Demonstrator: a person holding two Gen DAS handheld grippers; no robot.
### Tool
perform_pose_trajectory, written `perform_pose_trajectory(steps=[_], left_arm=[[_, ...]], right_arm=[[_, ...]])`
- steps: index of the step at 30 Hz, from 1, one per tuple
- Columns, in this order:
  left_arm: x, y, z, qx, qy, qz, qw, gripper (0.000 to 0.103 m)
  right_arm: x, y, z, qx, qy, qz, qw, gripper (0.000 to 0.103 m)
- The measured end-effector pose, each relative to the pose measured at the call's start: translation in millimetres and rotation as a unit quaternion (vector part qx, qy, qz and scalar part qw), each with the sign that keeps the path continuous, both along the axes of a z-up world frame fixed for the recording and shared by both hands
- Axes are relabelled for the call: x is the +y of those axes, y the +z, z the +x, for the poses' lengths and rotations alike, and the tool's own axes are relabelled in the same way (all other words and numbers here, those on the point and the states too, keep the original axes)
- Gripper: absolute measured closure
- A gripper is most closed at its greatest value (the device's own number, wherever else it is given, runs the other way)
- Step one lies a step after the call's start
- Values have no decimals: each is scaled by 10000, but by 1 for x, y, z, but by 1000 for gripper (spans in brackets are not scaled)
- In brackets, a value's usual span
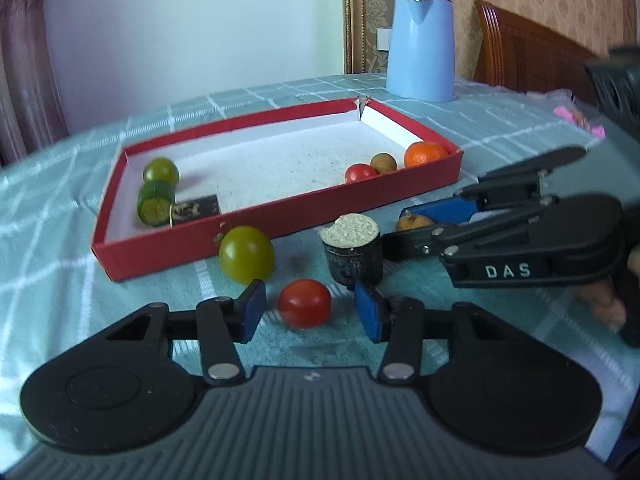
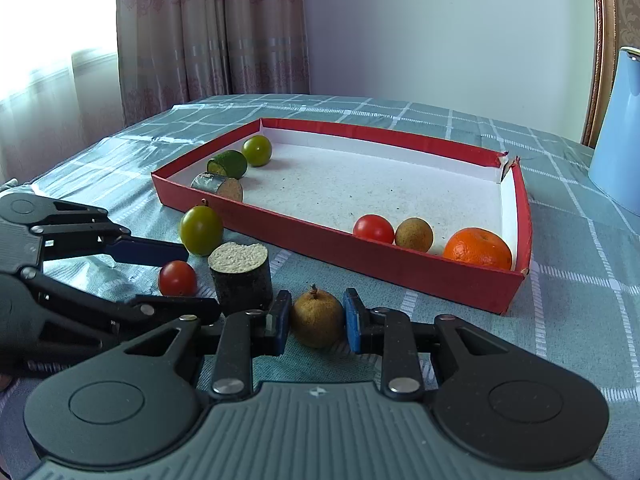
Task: Organize fruits
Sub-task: 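Grasp the red cherry tomato with the left tool while the right tool grasps the brown pear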
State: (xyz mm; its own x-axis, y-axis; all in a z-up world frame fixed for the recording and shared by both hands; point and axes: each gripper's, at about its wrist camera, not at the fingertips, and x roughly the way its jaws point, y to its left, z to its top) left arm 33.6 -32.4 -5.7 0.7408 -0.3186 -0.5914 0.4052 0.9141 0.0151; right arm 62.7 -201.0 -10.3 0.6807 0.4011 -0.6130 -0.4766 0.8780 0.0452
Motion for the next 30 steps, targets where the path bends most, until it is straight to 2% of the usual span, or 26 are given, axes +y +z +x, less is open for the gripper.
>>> perform_pose_trajectory(steps=[5, 14, 21, 26, 30], left_arm=[[-2, 1, -7, -136, 112, 110, 9998, 78], [-7, 2, -17, -407, 399, 392, 9976, 78], [-3, 14, -15, -541, 573, 203, 9967, 78], [0, 28, -1, -616, 774, 61, 9951, 78], [4, 36, 18, -549, 946, -179, 9938, 78]], right_arm=[[0, 0, 0, 1, 0, 4, 10000, 76], [-1, 0, -1, -10, -28, 17, 10000, 76], [-13, 2, 1, -6, -350, 225, 9991, 76], [-16, 6, -3, -173, -459, 302, 9983, 76], [-16, 4, 0, -71, -458, 299, 9985, 76]])
